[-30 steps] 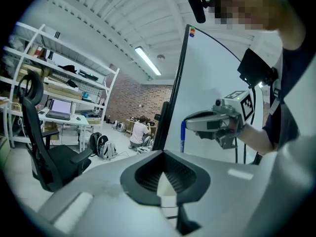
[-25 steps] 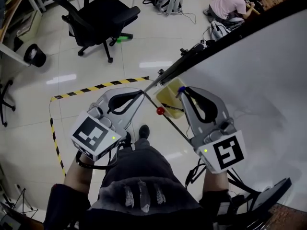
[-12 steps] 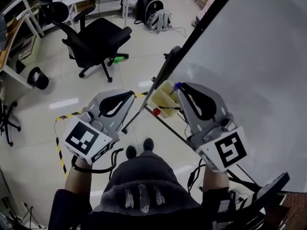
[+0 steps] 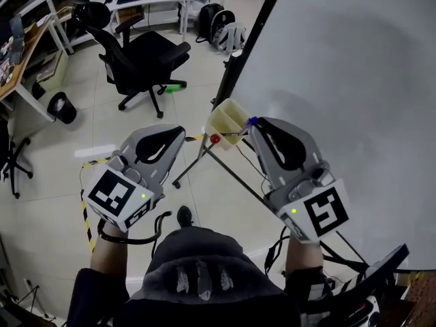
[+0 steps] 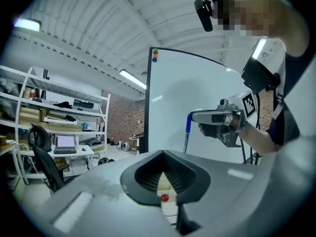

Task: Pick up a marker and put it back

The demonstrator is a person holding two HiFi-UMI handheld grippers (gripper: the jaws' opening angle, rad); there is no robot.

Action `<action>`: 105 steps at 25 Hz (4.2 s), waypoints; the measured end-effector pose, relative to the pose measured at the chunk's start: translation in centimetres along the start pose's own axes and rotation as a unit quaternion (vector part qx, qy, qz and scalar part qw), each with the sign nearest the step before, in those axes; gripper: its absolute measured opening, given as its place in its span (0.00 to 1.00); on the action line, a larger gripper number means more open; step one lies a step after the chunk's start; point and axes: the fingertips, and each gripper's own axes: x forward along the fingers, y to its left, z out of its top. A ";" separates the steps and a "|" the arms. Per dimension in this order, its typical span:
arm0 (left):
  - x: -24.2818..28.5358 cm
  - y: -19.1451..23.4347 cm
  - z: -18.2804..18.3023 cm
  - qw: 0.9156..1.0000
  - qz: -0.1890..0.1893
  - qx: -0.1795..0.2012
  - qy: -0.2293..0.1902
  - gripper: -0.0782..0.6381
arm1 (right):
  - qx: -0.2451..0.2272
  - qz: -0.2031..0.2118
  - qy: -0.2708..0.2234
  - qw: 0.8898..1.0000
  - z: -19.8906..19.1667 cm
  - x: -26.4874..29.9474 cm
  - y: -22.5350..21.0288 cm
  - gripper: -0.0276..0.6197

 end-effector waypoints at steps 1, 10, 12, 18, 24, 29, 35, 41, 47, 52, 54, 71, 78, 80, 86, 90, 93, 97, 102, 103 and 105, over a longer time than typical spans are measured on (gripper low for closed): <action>-0.5 -1.2 0.1 1.000 0.003 0.005 -0.001 0.12 | 0.001 0.001 -0.006 1.000 0.0 -1.2 0.6 0.09; -5.0 -16.5 -0.9 0.998 0.052 0.030 -0.015 0.12 | 0.001 0.041 -0.056 0.998 -0.8 -15.9 5.8 0.09; -6.2 -19.7 -1.1 0.998 0.055 0.030 -0.012 0.12 | 0.001 0.044 -0.057 0.997 -0.5 -18.7 7.0 0.09; -10.5 -26.3 0.4 0.996 0.074 0.040 -0.019 0.12 | 0.002 0.052 -0.059 0.997 0.5 -24.9 9.8 0.09; -16.1 -29.2 1.2 0.993 0.102 0.048 -0.025 0.12 | -0.007 0.072 -0.065 0.995 2.0 -27.4 14.1 0.09; -21.6 -30.9 0.4 0.993 0.106 0.048 -0.026 0.12 | -0.006 0.067 -0.067 0.995 3.6 -28.6 18.8 0.09; -25.4 -31.5 -1.3 0.994 0.104 0.028 -0.021 0.12 | 0.005 0.054 -0.053 0.997 2.9 -29.2 21.6 0.09; -31.0 -34.8 -3.0 0.997 0.076 0.019 -0.023 0.12 | 0.006 0.032 -0.039 0.999 3.4 -33.1 28.2 0.09; -31.8 -37.4 -1.8 0.997 0.068 0.029 -0.031 0.12 | 0.001 0.016 -0.045 0.999 4.6 -36.6 29.1 0.09; -31.2 -41.0 -1.2 0.997 0.069 0.038 -0.027 0.12 | 0.008 0.020 -0.053 0.998 4.0 -40.5 29.0 0.09; -30.8 -43.3 -1.3 0.996 0.070 0.041 -0.025 0.12 | 0.012 0.022 -0.054 0.998 3.3 -42.6 29.0 0.09; -29.1 -61.8 -0.7 0.995 0.084 0.059 -0.008 0.12 | 0.042 0.049 -0.040 0.997 -1.2 -60.6 28.6 0.09; -32.1 -62.8 -0.2 0.995 0.079 0.063 -0.015 0.12 | 0.041 0.046 -0.037 0.997 -0.2 -61.4 31.2 0.09; -33.2 -62.9 -0.6 0.995 0.078 0.063 -0.015 0.12 | 0.036 0.046 -0.036 0.998 0.2 -61.2 32.2 0.09; -37.9 -61.8 -1.9 0.996 0.078 0.044 -0.019 0.12 | 0.032 0.040 -0.030 0.998 1.4 -60.4 36.2 0.09; -41.1 -61.1 -2.7 0.996 0.075 0.034 -0.022 0.12 | 0.031 0.034 -0.022 0.999 1.7 -59.9 39.3 0.09; -42.6 -61.2 -3.8 0.997 0.068 0.027 -0.020 0.12 | 0.033 0.027 -0.011 0.999 1.4 -60.1 41.0 0.09; -43.0 -61.7 -4.6 0.998 0.059 0.024 -0.018 0.12 | 0.030 0.019 -0.008 0.999 1.2 -60.8 41.9 0.09; -42.2 -62.6 -4.0 0.998 0.055 0.034 -0.021 0.12 | 0.027 0.008 -0.010 1.000 1.5 -62.2 41.0 0.09; -42.0 -62.8 -3.8 0.998 0.055 0.036 -0.023 0.12 | 0.026 0.007 -0.013 1.000 1.6 -62.5 40.9 0.09; -41.4 -63.5 -3.6 0.998 0.053 0.039 -0.024 0.12 | 0.024 0.004 -0.012 1.000 1.6 -63.3 40.4 0.09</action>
